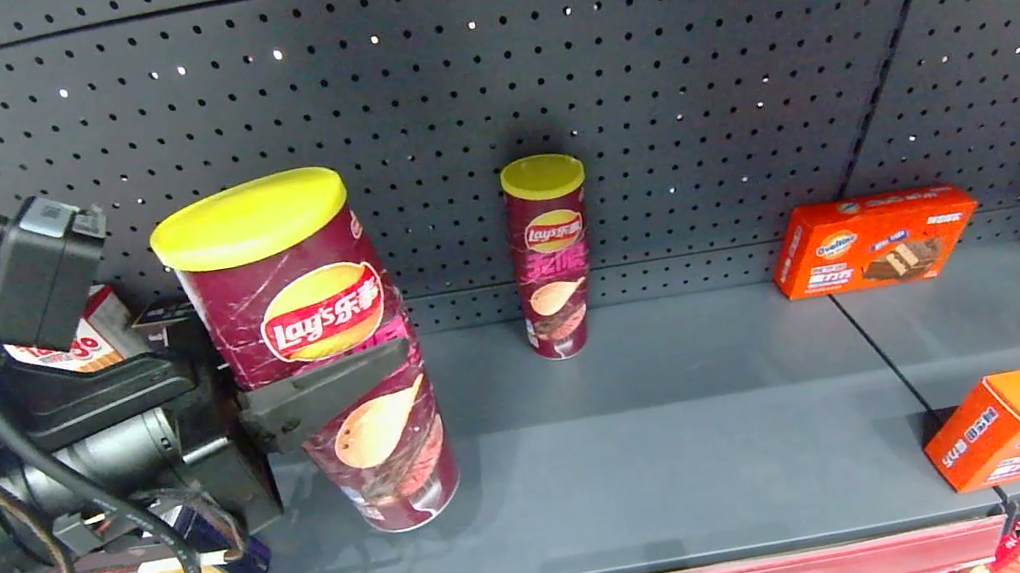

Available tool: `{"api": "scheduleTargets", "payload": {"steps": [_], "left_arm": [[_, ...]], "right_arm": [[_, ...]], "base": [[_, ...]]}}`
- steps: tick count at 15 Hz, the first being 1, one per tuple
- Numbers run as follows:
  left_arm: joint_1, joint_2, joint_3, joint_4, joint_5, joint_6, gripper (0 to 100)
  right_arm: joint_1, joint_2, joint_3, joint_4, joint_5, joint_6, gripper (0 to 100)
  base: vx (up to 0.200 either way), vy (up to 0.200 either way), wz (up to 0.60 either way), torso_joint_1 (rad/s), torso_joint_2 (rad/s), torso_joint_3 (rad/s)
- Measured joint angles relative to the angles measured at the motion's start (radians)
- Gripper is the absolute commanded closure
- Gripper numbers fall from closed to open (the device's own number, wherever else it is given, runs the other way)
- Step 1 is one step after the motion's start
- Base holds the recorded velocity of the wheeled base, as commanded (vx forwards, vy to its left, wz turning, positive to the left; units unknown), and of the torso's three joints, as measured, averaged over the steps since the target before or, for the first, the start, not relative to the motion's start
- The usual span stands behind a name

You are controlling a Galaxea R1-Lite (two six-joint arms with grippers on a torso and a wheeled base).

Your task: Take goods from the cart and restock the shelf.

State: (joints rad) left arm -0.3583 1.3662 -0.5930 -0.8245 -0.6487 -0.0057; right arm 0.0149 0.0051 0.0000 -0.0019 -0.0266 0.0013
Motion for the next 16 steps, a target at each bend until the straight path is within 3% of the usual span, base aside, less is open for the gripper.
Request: {"api": "scheduleTargets", "payload": {"steps": [4, 8, 13, 16], "left_arm": [[0.029, -0.023, 0.006, 0.0, 0.003, -0.024, 100], [0.032, -0.038, 0.034, 0.002, 0.007, -0.024, 100], [0.032, -0.05, 0.054, -0.002, 0.008, -0.023, 100], [0.031, -0.055, 0.057, -0.002, 0.003, -0.023, 100]], "right_arm": [[0.009, 0.022, -0.03, 0.0, 0.066, 0.0, 0], [0.037, 0.26, -0.273, 0.0, 0.125, 0.055, 0], [0.247, 0.614, -0.406, -0.136, 0.185, 0.041, 0], [0.297, 0.785, -0.464, -0.177, 0.184, 0.039, 0]], "base": [[0.0, 0.0, 0.0, 0.0, 0.0, 0.0], [0.0, 0.0, 0.0, 0.0, 0.0, 0.0], [0.0, 0.0, 0.0, 0.0, 0.0, 0.0], [0.0, 0.0, 0.0, 0.0, 0.0, 0.0]]}}
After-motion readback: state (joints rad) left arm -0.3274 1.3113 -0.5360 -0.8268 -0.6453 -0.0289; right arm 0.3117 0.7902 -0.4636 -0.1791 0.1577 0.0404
